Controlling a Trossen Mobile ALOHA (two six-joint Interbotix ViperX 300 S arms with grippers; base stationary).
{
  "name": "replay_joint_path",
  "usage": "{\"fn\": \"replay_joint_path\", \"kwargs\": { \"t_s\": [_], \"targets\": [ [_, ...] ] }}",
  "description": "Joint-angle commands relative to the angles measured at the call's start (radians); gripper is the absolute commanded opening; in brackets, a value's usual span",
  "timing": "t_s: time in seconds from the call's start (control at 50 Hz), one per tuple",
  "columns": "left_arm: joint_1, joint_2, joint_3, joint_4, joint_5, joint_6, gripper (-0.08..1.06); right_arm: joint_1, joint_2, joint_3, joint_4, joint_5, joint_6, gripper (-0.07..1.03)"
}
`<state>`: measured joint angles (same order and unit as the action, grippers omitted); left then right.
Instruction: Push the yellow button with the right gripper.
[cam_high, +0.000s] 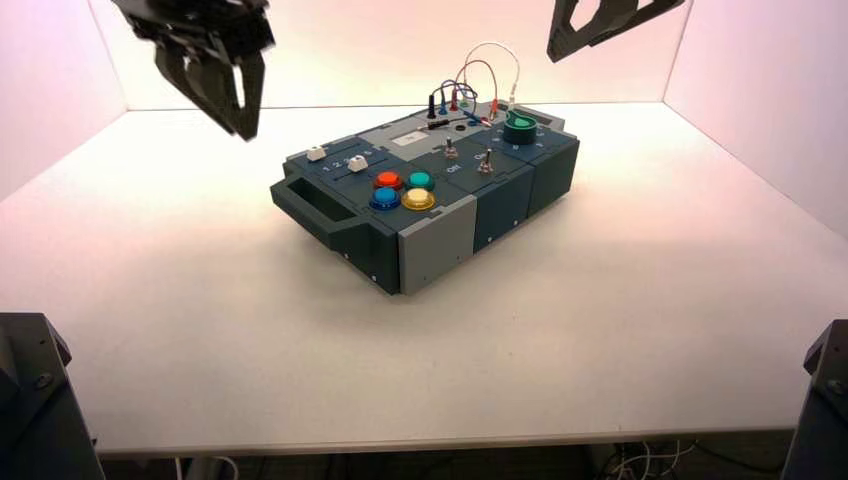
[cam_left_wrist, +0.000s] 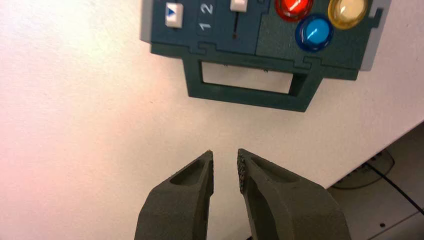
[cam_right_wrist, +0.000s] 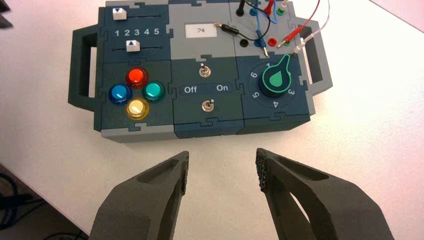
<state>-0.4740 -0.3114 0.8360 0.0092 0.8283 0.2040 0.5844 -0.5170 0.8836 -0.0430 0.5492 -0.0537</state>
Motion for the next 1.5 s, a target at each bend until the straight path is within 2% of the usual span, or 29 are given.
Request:
{"fn": "replay_joint_path", "kwargs": {
  "t_s": [0.02, 0.06, 0.08, 0.1, 0.16, 0.52, 0.68, 1.16, 1.5],
  "targets": [
    [0.054, -0.061, -0.023, 0.005, -0.015, -0.011, 0.41, 0.002, 0.026, -0.054, 0.021, 0.005, 0.002, 0.62],
    [0.072, -0.081, -0.021, 0.005, -0.025, -0.014, 0.48, 0.003, 0.041, -0.069, 0.028, 0.015, 0.002, 0.59],
    [0.072, -0.081, -0.021, 0.005, -0.025, -0.014, 0.48, 0.003, 0.041, -0.069, 0.028, 0.015, 0.002, 0.59],
    [0.087, -0.101, -0.020, 0.003, -0.034, -0.015, 0.55, 0.012, 0.067, -0.092, 0.026, 0.037, 0.002, 0.55],
    [0.100, -0.129, -0.014, 0.003, -0.046, -0.015, 0.59, 0.026, 0.103, -0.126, 0.028, 0.063, 0.002, 0.50],
    [0.112, -0.235, 0.025, 0.005, -0.109, -0.009, 0.59, 0.202, 0.368, -0.314, 0.026, 0.172, -0.002, 0.16],
    [0.112, -0.232, 0.020, 0.003, -0.110, -0.011, 0.59, 0.218, 0.437, -0.353, 0.029, 0.176, 0.002, 0.01],
    [0.112, -0.259, 0.026, 0.003, -0.117, -0.011, 0.59, 0.216, 0.611, -0.439, 0.029, 0.175, 0.002, -0.02],
    [0.112, -0.258, 0.026, 0.003, -0.117, -0.011, 0.59, 0.216, 0.696, -0.462, 0.031, 0.175, 0.002, -0.02]
  ]
}}
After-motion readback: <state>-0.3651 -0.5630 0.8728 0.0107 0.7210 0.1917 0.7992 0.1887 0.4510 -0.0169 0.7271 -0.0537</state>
